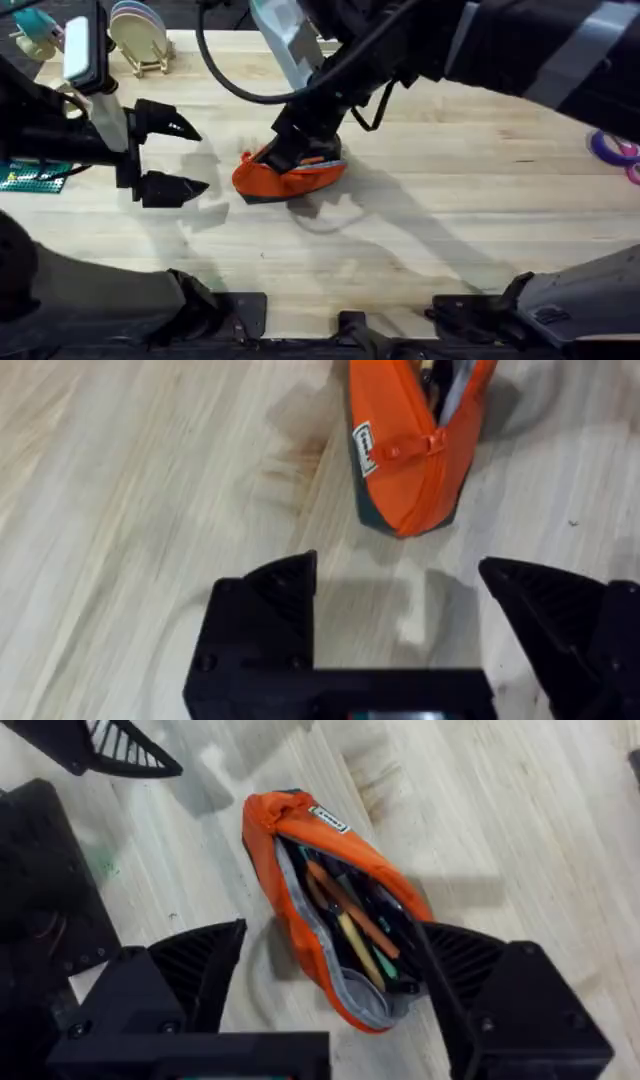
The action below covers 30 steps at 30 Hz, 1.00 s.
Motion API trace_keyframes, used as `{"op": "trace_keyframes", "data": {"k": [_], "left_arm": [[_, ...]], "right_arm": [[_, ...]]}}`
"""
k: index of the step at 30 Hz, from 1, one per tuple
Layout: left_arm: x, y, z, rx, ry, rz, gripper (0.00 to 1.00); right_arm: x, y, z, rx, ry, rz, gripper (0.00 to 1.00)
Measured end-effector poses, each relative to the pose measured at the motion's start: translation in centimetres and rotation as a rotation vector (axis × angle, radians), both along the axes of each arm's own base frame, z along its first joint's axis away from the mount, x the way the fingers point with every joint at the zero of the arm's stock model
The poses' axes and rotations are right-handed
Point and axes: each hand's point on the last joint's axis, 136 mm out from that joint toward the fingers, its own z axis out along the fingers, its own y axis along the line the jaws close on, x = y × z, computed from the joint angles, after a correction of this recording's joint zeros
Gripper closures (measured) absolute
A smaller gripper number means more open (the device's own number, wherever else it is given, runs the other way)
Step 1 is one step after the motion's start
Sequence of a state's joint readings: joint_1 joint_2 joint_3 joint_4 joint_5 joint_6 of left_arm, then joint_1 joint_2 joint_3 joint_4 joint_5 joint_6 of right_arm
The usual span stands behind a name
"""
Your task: Unzip the bag, pick up the pens from the table one at a time and place them inside, then zip the bag closed.
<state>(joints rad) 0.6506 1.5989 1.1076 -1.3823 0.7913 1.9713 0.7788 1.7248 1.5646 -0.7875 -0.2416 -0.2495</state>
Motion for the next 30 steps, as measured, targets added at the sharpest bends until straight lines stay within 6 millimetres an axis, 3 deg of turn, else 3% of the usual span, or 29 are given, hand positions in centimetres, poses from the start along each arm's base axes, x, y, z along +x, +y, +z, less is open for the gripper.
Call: {"op": "trace_keyframes", "data": {"k": [12,30], "left_arm": [[0.6,-0.1,-1.9,-0.068,0.008,-0.03,0.008],[0.8,0.0,-1.9,-0.06,-0.005,-0.034,0.007]], "right_arm": [[-0.1,0.5,0.2,0.025,0.019,-0.028,0.004],[-1.5,4.2,1.8,0.18,0.209,-0.296,0.003]]}}
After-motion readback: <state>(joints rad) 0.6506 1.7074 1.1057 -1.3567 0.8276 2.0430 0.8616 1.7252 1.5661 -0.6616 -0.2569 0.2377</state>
